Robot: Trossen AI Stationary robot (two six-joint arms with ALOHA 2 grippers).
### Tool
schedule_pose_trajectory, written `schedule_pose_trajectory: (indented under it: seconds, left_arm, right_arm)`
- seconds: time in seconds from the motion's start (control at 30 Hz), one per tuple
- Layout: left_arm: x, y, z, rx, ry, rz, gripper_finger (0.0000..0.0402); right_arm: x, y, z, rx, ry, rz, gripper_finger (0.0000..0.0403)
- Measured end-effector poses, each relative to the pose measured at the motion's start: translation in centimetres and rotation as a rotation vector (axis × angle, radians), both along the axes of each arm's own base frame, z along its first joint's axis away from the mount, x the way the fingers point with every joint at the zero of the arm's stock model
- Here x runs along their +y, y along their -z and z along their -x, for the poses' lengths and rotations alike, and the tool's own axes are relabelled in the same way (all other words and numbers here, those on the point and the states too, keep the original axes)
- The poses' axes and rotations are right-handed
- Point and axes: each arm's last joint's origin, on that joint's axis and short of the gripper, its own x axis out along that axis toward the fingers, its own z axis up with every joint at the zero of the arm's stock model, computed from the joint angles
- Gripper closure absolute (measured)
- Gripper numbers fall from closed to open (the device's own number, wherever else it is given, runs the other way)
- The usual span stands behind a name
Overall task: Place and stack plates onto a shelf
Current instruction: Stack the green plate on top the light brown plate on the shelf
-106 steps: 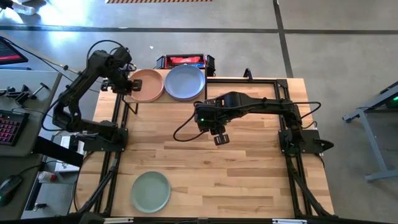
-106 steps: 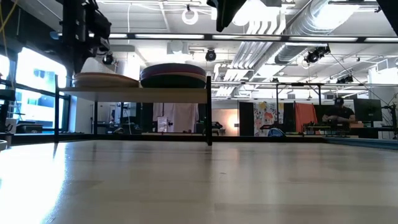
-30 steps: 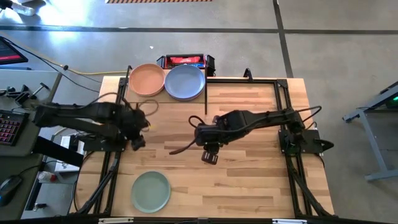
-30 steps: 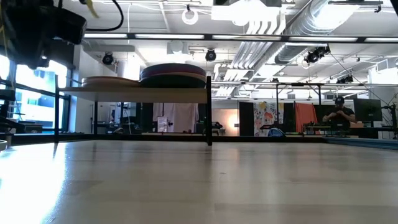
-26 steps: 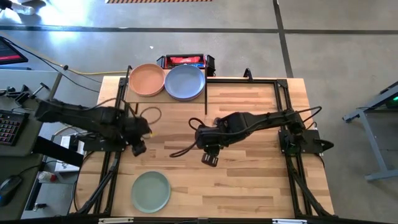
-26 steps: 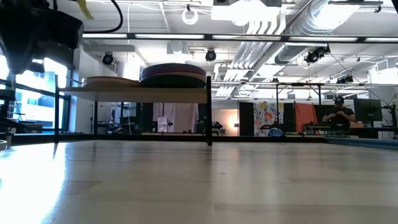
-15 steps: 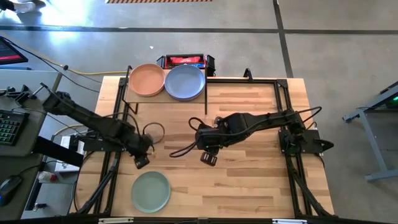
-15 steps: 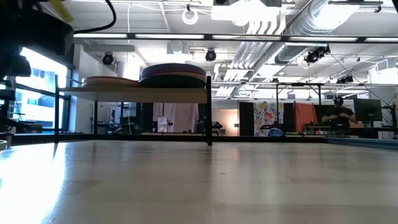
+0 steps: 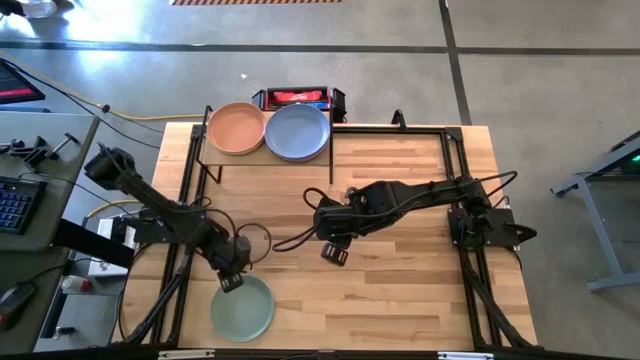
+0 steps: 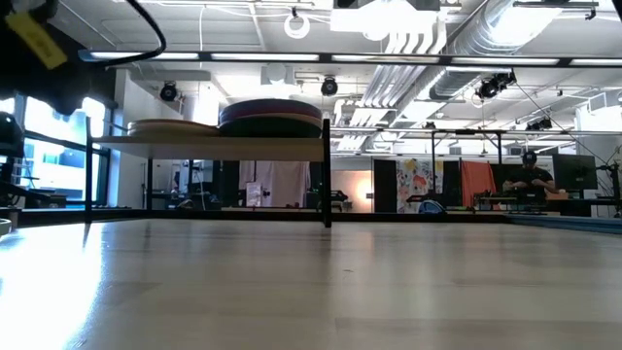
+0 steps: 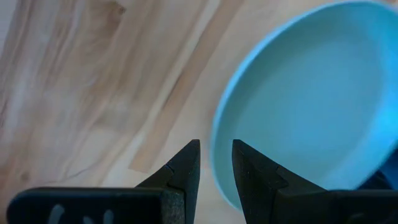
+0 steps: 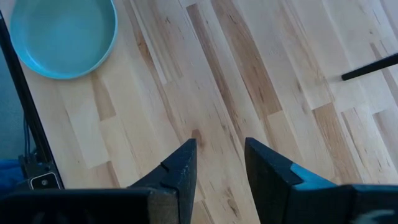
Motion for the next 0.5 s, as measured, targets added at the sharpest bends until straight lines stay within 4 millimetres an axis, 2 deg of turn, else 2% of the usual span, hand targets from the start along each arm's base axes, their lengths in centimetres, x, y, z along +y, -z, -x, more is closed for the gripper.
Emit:
schedule_pose_trajectory:
  seconds: [0.5]
  left_arm:
    - [-2.0, 2.1, -0.2, 0.057, 0.022, -0.024, 0.0321]
  right_arm:
    - [0.0, 0.0, 0.0, -0.007, 0.008, 0.012, 0.0288]
